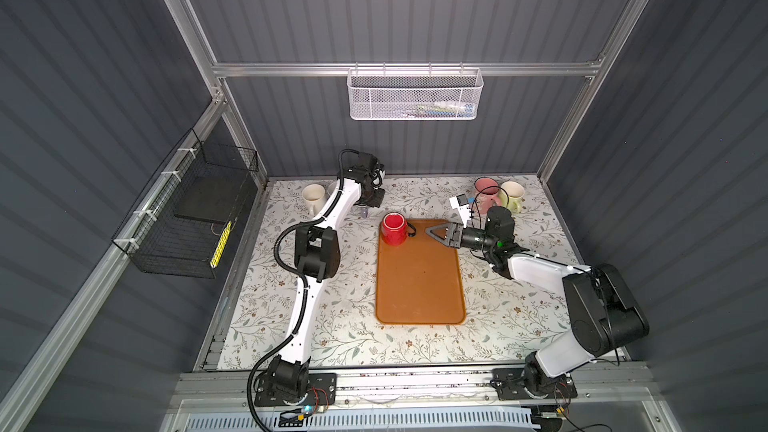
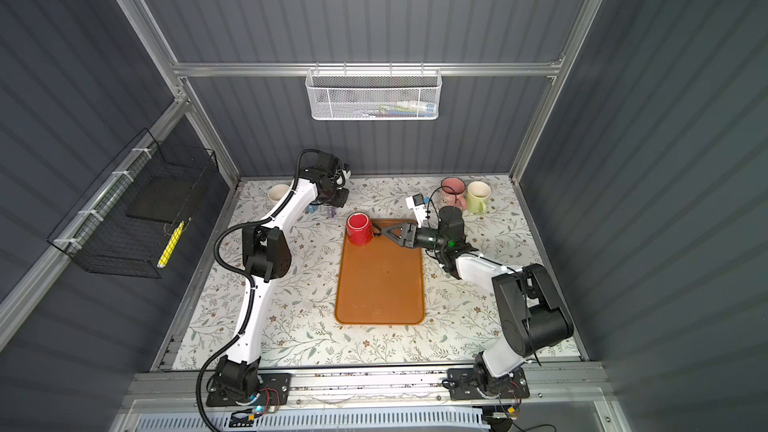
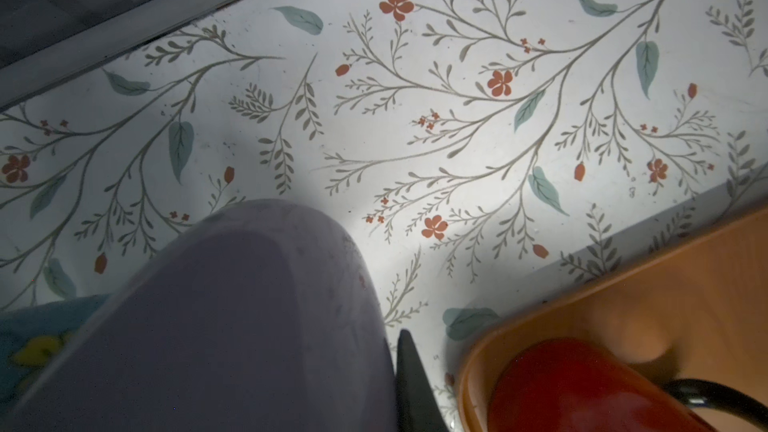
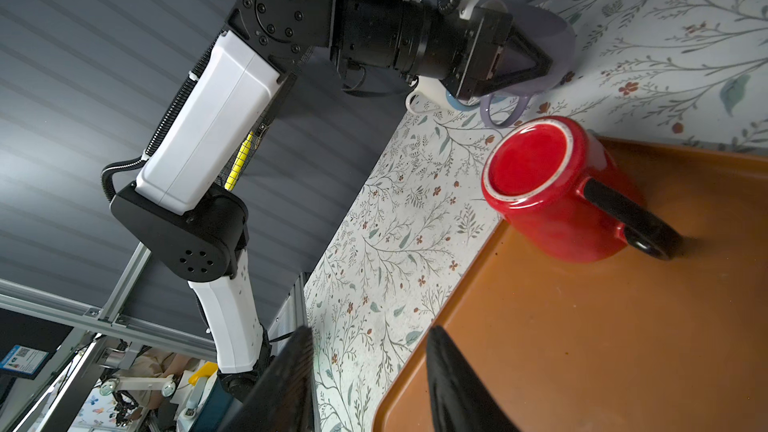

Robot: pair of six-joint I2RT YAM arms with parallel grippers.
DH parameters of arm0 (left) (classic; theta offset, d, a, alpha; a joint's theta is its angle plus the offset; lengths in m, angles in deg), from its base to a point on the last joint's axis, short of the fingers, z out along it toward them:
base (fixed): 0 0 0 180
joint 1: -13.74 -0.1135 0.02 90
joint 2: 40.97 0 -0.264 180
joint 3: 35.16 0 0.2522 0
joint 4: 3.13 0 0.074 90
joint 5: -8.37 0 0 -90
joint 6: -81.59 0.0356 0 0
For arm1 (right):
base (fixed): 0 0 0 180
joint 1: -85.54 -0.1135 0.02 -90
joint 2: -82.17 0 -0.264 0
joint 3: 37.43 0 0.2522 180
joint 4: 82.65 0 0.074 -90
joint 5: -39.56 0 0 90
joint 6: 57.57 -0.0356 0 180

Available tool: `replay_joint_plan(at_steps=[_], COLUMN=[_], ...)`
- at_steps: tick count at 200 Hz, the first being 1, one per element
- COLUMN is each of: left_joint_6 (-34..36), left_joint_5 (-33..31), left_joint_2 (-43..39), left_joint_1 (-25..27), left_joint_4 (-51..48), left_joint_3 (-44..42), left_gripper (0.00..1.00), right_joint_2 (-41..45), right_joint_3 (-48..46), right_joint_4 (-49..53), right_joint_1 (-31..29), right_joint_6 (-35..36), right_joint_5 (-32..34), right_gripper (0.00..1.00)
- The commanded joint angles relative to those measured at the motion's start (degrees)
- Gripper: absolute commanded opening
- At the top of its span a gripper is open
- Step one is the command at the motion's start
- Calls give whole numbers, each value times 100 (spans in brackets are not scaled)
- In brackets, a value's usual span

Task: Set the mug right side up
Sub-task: 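Carry the purple mug with the left gripper toward the blue mug at the far edge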

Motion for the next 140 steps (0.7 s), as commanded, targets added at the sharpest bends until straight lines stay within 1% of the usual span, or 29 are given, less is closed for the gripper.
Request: replay_joint_plan(at_steps=[1, 92, 117, 140], left_joint_6=[111, 125, 99, 99], left_joint_5=[-82, -55, -42, -29], left_joint_2=[74, 182, 188, 170], left_joint_1=[-50, -85, -93, -94], left_joint_4=[113, 99, 99, 116], left_joint_3=[271, 254, 211, 210], left_gripper=[0, 0, 2, 6], right_joint_2=[-36, -149, -187, -196], right_joint_3=[-26, -8, -17, -15], right_joint_4=[-207, -289, -342, -349], right_joint_1=[-30, -36, -38, -39], right_joint_6=[-41, -94, -126, -129], right_joint_5=[-36, -49, -60, -66], right_gripper=[47, 47, 47, 47])
